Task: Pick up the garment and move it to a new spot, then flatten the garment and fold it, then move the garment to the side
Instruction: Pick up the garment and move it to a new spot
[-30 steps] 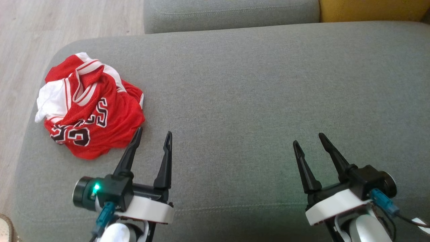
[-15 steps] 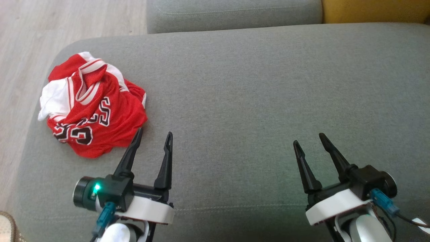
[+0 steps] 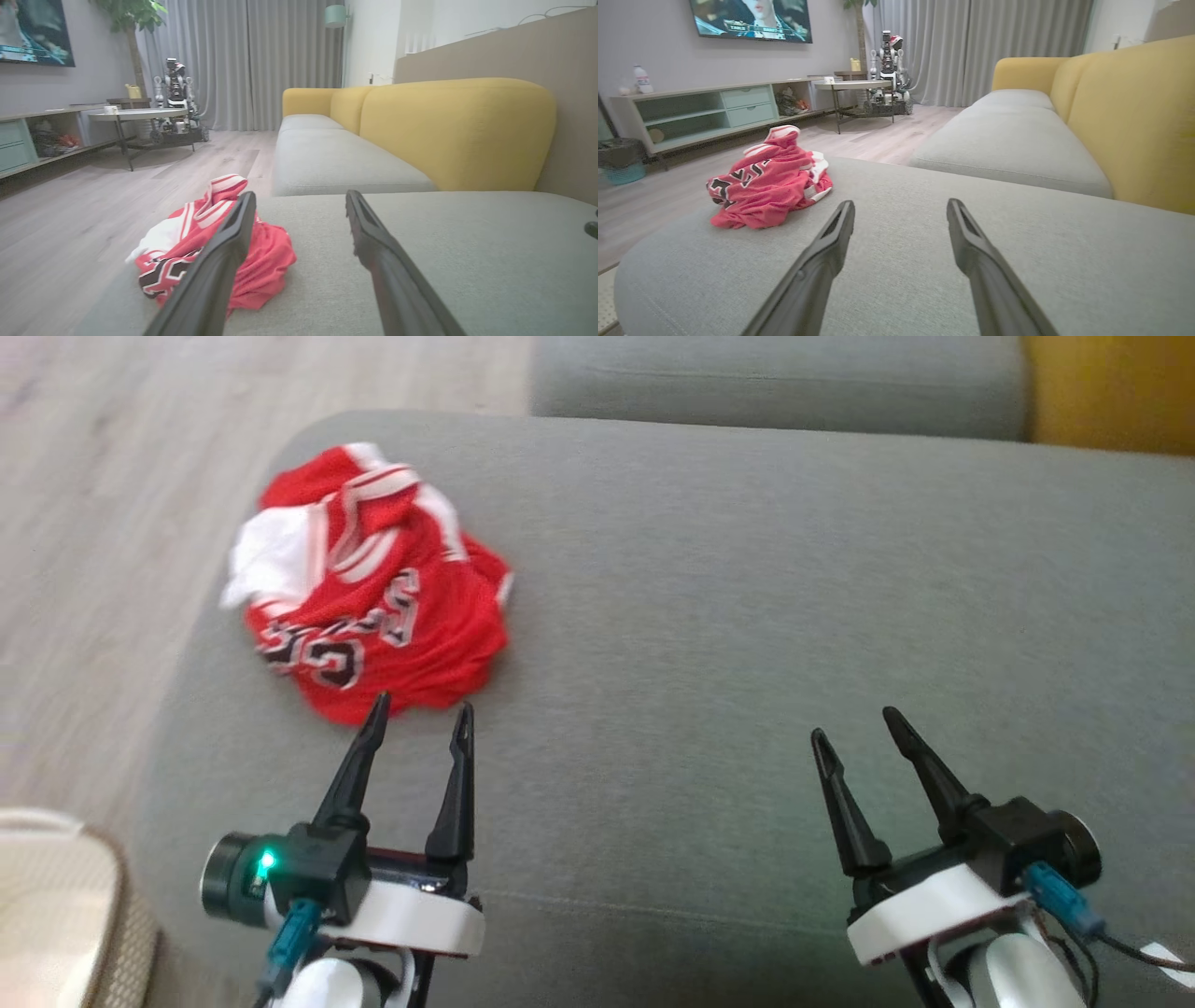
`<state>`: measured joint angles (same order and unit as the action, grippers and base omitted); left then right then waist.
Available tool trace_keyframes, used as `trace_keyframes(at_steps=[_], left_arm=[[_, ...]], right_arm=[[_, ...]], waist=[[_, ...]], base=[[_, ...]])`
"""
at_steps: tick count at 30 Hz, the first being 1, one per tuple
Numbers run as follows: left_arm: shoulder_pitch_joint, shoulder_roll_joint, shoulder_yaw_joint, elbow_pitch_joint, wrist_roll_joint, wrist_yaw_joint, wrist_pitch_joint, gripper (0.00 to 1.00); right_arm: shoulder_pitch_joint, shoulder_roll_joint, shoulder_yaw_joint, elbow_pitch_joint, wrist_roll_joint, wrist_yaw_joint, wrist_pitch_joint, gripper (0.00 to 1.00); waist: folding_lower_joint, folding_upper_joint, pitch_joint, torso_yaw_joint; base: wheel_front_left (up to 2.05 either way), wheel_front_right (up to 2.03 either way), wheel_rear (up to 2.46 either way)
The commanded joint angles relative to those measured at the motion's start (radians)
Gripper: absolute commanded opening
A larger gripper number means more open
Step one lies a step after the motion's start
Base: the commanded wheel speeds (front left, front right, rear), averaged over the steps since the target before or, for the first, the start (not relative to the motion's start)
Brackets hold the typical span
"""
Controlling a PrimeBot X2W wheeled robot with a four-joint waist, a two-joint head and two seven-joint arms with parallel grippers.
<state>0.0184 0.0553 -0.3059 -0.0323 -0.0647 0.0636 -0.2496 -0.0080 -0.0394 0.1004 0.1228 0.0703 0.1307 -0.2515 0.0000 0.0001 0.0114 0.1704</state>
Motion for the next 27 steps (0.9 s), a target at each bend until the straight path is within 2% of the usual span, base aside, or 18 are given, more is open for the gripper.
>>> trace_keyframes(at_steps=[1,9,15,21,27], left_arm=[[-0.024,-0.005,0.035,-0.044,-0.009,0.009,-0.012,1.00],[-0.011,-0.005,0.042,-0.063,-0.018,0.034,-0.012,1.00],[0.000,-0.005,0.044,-0.068,-0.023,0.037,-0.012,1.00],[0.009,-0.005,0.049,-0.076,-0.028,0.037,-0.012,1.00],[0.002,-0.005,0.065,-0.086,-0.039,0.037,-0.012,1.00]], right_arm=[[-0.023,-0.011,0.026,-0.038,-0.008,0.000,-0.010,1.00],[-0.023,-0.011,0.037,-0.041,-0.017,0.000,-0.010,1.00],[-0.012,-0.011,0.042,-0.039,-0.016,0.000,-0.010,1.00],[-0.015,-0.011,0.051,-0.037,-0.020,0.000,-0.010,1.00],[-0.025,-0.011,0.060,-0.039,-0.030,0.000,-0.010,1.00]], waist=[[0.0000,-0.0001,0.001,0.057],[0.0000,-0.0001,0.010,0.166],[0.0000,-0.0001,0.000,0.234],[0.0000,-0.0001,-0.001,0.276],[0.0000,-0.0001,0.031,0.275]], base=[[0.00,0.00,0.00],[0.00,0.00,0.00],[0.00,0.00,0.00],[0.00,0.00,0.00],[0.00,0.00,0.00]])
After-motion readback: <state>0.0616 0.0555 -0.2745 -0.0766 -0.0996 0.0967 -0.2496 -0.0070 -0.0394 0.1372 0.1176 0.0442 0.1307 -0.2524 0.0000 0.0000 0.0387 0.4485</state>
